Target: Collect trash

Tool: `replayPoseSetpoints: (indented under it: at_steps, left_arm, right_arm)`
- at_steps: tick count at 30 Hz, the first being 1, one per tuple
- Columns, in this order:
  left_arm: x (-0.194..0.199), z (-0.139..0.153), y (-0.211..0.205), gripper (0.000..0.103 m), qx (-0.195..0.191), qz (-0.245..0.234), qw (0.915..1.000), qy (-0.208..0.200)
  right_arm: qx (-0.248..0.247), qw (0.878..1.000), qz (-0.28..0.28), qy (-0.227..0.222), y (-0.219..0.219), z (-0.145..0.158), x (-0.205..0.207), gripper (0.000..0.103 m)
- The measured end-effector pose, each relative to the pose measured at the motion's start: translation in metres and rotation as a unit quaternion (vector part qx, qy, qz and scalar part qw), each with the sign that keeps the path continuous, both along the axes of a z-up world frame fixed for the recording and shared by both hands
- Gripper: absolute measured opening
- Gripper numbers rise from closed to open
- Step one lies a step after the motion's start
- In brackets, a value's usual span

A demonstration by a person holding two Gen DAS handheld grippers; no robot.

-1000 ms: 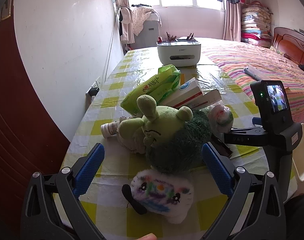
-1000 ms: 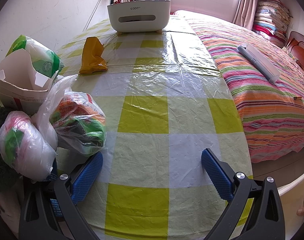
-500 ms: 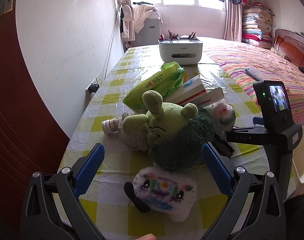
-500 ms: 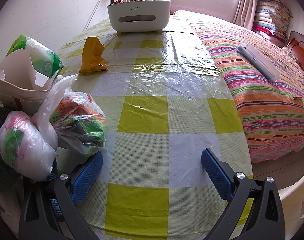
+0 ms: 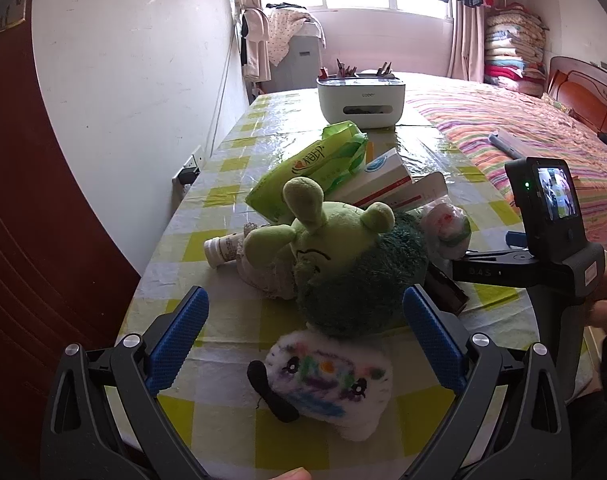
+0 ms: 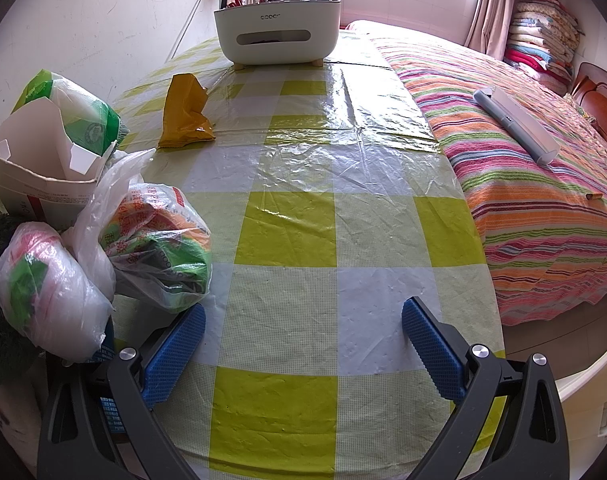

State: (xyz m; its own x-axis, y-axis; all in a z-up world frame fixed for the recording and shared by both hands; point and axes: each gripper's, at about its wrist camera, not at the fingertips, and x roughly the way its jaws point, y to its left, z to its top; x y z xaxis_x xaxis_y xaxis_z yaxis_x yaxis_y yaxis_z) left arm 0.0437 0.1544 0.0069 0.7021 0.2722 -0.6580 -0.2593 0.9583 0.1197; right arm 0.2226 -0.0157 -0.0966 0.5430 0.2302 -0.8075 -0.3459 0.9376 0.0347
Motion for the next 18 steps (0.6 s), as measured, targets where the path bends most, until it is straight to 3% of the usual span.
replayPoseSetpoints:
  at_steps: [18]
  left_arm:
    - [-0.004,-0.001,0.002,0.096,-0.008,-0.006,0.9999,0.007]
  right_arm:
    - [0.005,1.0,-0.013,0.0,-0.014,0.001,-0.007,0.096]
